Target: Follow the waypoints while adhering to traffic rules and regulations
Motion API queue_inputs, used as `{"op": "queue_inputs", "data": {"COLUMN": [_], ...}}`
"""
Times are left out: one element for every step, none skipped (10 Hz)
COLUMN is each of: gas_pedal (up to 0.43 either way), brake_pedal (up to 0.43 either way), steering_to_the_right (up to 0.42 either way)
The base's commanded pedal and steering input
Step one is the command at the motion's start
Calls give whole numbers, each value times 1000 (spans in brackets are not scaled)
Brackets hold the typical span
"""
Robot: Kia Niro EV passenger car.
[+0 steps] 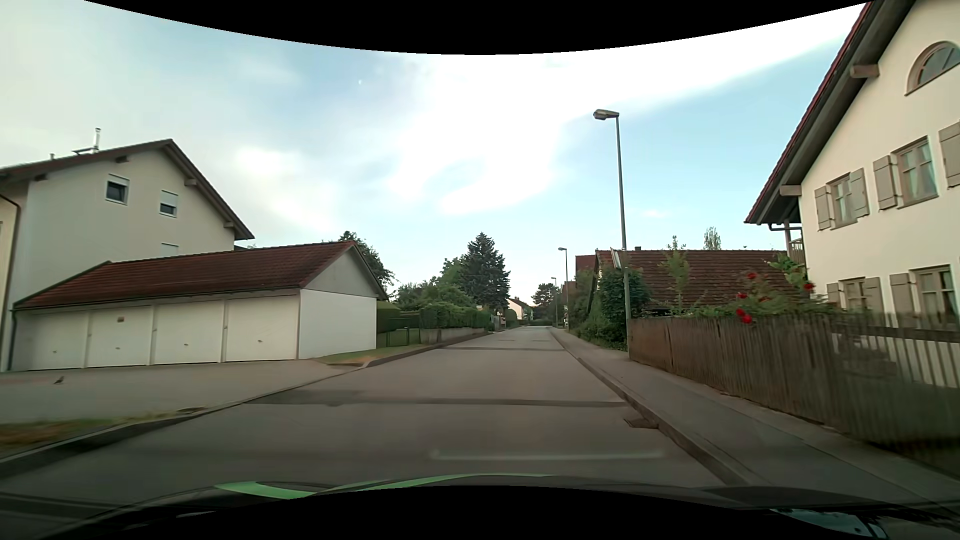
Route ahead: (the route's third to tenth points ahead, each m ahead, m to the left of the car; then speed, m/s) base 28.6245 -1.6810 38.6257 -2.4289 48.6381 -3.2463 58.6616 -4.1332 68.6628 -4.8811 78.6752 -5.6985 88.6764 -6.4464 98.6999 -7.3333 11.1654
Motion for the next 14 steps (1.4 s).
{"op": "queue_inputs", "data": {"gas_pedal": [209,209,209,209,209,209,209,209,209,209,209,209,209,209], "brake_pedal": [0,0,0,0,0,0,0,0,0,0,0,0,0,0], "steering_to_the_right": [50,45,38,30,26,26,25,22,18,13,8,5,4,4]}}
